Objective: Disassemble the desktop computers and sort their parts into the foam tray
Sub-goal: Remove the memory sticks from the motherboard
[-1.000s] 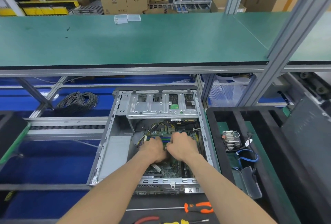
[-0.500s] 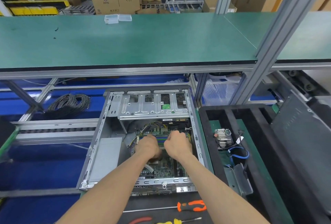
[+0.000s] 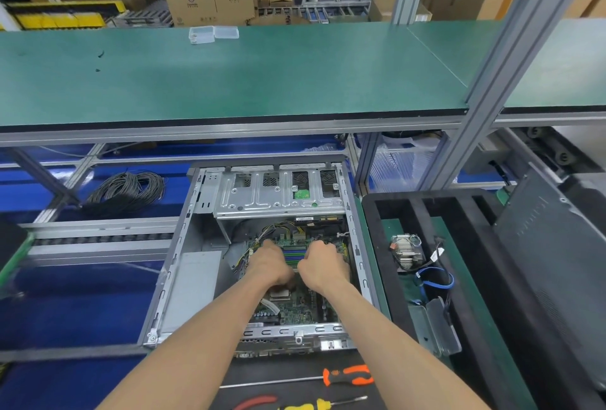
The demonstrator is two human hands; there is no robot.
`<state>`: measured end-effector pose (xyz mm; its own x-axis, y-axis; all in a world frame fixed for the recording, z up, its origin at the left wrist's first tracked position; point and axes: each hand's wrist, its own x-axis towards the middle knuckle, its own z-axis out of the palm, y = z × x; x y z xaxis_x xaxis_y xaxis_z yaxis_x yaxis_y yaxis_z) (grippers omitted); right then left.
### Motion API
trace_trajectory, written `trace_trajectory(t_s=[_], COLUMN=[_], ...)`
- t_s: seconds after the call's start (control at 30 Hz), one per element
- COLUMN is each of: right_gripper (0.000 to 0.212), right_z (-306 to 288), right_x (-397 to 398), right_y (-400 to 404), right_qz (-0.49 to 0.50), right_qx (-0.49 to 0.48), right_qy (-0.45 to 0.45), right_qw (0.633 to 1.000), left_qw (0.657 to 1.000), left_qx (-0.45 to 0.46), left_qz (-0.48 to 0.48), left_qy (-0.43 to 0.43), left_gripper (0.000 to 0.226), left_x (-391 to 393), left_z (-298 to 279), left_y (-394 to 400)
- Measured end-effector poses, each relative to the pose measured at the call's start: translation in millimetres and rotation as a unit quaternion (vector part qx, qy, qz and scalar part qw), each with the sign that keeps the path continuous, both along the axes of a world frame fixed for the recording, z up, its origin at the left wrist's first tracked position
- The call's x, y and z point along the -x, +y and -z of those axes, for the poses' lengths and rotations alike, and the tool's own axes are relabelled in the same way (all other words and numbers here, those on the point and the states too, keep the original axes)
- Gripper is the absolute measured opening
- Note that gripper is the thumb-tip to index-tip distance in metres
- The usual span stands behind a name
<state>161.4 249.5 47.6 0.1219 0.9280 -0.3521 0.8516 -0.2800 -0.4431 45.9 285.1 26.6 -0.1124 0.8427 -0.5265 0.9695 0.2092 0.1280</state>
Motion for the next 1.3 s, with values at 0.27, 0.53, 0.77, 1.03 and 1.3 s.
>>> trace_trajectory(t_s=[0.27,0.53,0.77,1.03,1.3], right_gripper=[0.025,0.050,0.065,0.042,0.038], right_z=[-9,-37,-64,-86,-97], right_x=[-1,-7,-22,-44,-73], right_y=[-2,-15,-24,-23,-24], right_qz=[0.004,-0.037,-0.079,-0.087,-0.098], right_qx=[-0.004,-0.073,-0.123,-0.192,-0.233], right_qy=[0.065,0.285,0.409,0.406,0.324], right_qw=[0.998,0.955,0.901,0.889,0.912], left_qw=[0.994,0.929,0.767,0.672,0.681], left_qx=[0.080,0.068,0.110,0.157,0.138], left_qz=[0.001,-0.052,-0.142,-0.134,-0.133], left_qy=[-0.077,-0.360,-0.616,-0.711,-0.707], left_gripper=[0.062,0.078,0.077,0.079,0.049], left_x=[14,41,48,36,27], left_z=[-35,-80,-88,-89,-90], left_y=[-1,0,-1,-9,-9])
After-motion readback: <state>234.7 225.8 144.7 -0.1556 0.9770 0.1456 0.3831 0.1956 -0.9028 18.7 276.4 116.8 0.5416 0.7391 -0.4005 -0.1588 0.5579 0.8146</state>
